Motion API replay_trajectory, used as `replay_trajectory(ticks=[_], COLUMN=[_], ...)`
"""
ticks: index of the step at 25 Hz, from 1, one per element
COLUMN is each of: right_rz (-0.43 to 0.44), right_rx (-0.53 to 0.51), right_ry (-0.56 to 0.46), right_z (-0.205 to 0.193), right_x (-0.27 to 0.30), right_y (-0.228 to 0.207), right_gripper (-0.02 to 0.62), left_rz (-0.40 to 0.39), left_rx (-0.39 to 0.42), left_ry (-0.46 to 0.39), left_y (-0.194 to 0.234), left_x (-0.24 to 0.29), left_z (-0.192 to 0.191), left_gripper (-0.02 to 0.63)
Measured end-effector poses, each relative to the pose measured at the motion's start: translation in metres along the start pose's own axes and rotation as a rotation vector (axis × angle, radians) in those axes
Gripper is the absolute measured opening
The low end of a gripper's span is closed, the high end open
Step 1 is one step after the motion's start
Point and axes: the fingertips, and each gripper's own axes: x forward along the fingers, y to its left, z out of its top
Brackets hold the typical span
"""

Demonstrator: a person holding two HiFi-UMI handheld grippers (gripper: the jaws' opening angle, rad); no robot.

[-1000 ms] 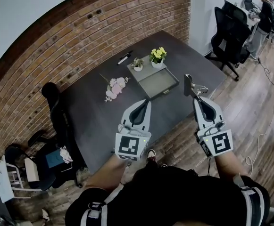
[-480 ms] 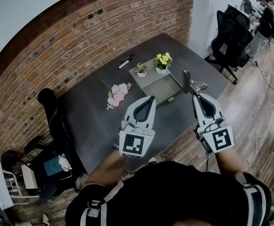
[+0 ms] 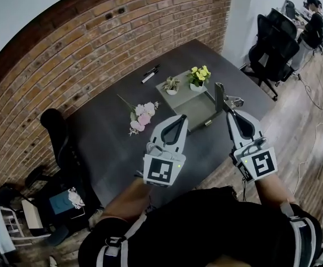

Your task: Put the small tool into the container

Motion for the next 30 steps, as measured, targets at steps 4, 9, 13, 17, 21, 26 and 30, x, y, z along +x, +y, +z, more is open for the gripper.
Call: replay_trajectory(ticks=[4, 9, 13, 17, 21, 26, 30], right_rz=[0.019, 0.051, 0.081, 0.093, 0.102, 0.104, 0.103], right_rx=[-0.006, -0.001, 0.004, 0.018, 0.035, 0.048, 0.050], right_ry=[0.003, -0.008, -0.014, -0.015, -0.011, -0.006, -0.009], right_z=[-0.004, -0.012, -0.013, -0.016, -0.020, -0.023, -0.024], right_x=[0.009, 0.019, 0.024, 0.027, 0.026, 0.025, 0.025], right_y=[0.000, -0.008, -0.013, -0.018, -0.022, -0.028, -0.030], right_gripper=[0.003, 0.003, 0.003, 0.003, 0.003, 0.003, 0.003], left_rz=[0.001, 0.031, 0.058, 0.074, 0.084, 0.095, 0.088], left_rx=[-0.022, -0.033, -0.039, -0.025, 0.017, 0.031, 0.010], left_ry=[0.003, 0.012, 0.017, 0.030, 0.056, 0.053, 0.046], left_y=[0.005, 0.008, 0.009, 0.009, 0.009, 0.008, 0.005], left_x=[0.005, 0.015, 0.022, 0.026, 0.030, 0.036, 0.037], left_z=[-0.005, -0.010, -0.007, -0.007, -0.004, 0.001, -0.004], left_gripper=[0.006, 0.006, 0.006, 0.006, 0.006, 0.006, 0.006])
